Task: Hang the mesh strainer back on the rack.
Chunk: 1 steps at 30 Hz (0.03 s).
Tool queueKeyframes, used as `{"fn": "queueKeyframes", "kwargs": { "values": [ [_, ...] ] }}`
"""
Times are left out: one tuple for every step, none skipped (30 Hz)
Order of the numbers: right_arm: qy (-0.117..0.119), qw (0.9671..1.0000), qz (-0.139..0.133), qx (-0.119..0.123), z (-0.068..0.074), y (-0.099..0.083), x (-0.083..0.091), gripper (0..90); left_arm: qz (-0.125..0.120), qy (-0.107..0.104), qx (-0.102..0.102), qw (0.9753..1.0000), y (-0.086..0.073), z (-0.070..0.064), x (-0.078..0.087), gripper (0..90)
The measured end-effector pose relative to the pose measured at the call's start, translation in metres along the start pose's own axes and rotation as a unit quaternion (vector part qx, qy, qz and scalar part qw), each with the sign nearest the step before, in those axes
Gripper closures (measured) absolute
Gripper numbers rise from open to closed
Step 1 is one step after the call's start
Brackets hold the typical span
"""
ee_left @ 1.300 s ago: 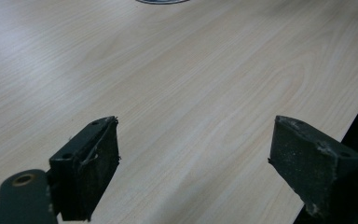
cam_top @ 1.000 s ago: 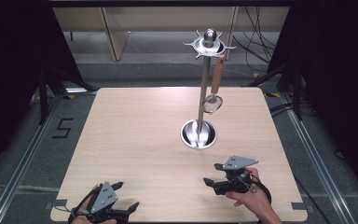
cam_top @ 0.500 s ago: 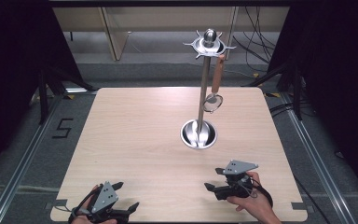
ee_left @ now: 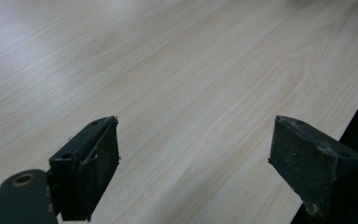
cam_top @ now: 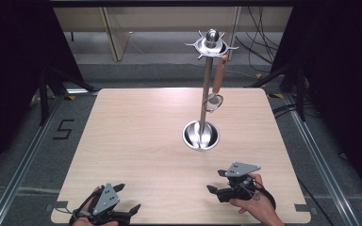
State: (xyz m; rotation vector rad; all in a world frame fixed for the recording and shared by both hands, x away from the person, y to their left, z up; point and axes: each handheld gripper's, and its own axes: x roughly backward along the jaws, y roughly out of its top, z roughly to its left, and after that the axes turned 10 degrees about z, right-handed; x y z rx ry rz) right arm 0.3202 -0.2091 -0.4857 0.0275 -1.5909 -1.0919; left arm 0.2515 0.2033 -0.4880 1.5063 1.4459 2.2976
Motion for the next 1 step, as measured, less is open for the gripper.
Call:
{"fn": "queueKeyframes", "kwargs": {
  "values": [
    [0.001, 1.0000, 0.000, 0.000, -0.0001, 0.0000, -0.0001, 29.0, -0.001, 0.001, 0.000, 1.0000, 0.0000, 0.0000, -0.0001, 15.0]
  ]
}}
